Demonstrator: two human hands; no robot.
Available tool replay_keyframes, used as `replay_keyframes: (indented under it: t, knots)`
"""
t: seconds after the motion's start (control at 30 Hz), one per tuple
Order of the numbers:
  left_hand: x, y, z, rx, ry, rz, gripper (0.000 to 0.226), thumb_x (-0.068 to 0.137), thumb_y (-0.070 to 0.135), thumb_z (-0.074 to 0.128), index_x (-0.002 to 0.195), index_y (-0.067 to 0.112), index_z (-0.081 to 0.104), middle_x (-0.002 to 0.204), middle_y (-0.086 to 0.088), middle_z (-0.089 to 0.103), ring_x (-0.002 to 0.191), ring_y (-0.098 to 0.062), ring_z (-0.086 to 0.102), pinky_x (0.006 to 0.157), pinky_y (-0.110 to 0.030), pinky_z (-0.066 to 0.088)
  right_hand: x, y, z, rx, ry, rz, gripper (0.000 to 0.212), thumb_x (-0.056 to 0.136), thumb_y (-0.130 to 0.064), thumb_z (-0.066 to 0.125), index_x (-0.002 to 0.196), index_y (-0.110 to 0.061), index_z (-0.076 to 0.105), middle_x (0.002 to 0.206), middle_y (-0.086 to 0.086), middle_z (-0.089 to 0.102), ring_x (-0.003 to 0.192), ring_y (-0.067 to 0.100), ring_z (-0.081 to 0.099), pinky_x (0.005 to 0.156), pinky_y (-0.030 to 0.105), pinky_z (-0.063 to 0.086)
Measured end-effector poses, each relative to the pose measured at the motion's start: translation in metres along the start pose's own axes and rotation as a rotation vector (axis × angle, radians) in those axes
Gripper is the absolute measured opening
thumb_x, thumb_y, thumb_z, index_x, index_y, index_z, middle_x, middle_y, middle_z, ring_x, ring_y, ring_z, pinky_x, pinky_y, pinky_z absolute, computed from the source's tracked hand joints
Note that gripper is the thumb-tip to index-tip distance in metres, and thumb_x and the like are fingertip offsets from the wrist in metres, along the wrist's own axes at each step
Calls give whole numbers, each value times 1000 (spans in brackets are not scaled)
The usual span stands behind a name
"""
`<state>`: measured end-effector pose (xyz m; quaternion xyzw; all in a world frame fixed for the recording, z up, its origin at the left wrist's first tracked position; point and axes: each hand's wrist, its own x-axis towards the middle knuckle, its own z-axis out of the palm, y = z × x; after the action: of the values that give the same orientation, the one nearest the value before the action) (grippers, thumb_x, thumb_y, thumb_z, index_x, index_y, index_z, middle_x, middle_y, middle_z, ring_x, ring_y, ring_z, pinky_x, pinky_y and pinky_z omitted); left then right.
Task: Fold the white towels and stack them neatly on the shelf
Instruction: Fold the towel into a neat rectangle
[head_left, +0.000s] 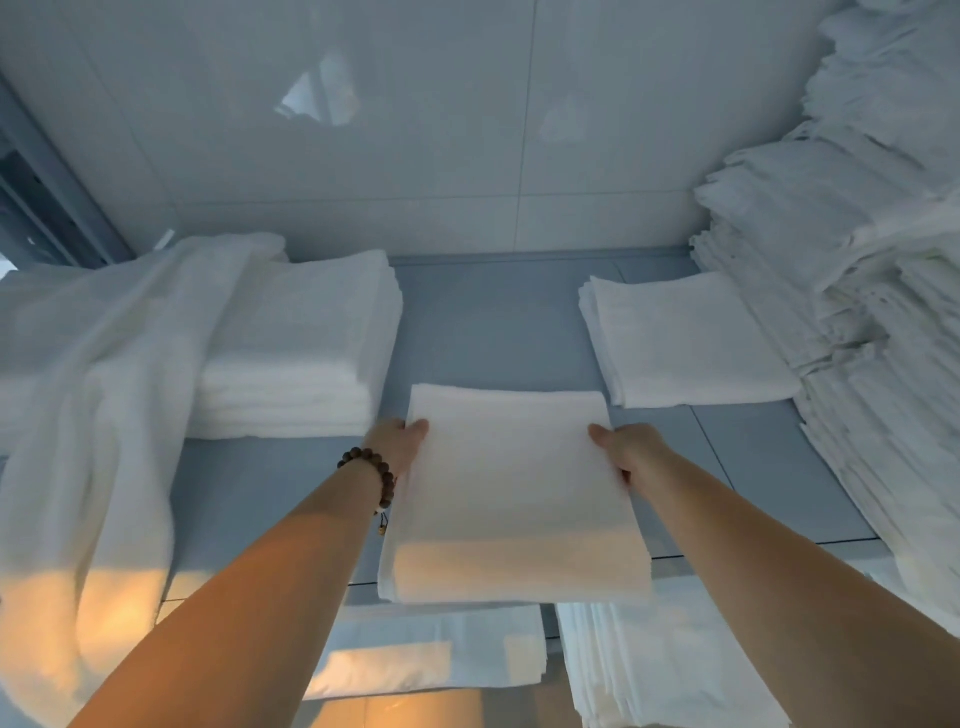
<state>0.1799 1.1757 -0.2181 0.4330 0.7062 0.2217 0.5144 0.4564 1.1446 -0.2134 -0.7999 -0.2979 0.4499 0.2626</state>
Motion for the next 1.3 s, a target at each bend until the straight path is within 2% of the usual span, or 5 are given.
replay_keyframes:
  t: [0.33,0.9,1.07,1.2,1.3]
  knots:
    - [-30,-14,-35,-277,-290,-273,44,91,38,58,106,-4,63,97,-19,72,85,-30,69,75,-39,55,-47,18,-30,212,-297,147,29,86,-31,66,91,-2,64,65,7,73,55,20,69,46,27,52]
    - [-75,-64,-17,-305,-239,-185,25,97,16,50,107,-5,61,107,-23,68,96,-34,67,84,-44,54,-85,48,-35,145,-254,68,23,90,-15,62,101,4,59,94,17,66,82,27,64,72,37,53]
    - [-84,-61,-3,152,75,-38,26,93,27,54,86,4,64,92,-13,68,89,-29,63,79,-33,49,-85,63,-18,-320,73,-115,23,87,-27,63,78,-7,57,83,13,62,83,29,58,70,31,41]
    - [-97,-47,19,404,414,398,23,90,14,52,112,9,56,117,-13,53,109,-28,49,87,-35,41,-89,62,1,-665,353,-509,42,91,-29,53,126,-6,49,131,17,48,124,35,40,103,41,35]
    - [-104,-42,64,727,202,703,45,95,19,39,139,14,40,150,-8,30,142,-25,19,115,-33,15,-94,54,37,-894,165,-753,53,97,-31,35,147,-16,26,159,3,14,147,25,1,119,45,5]
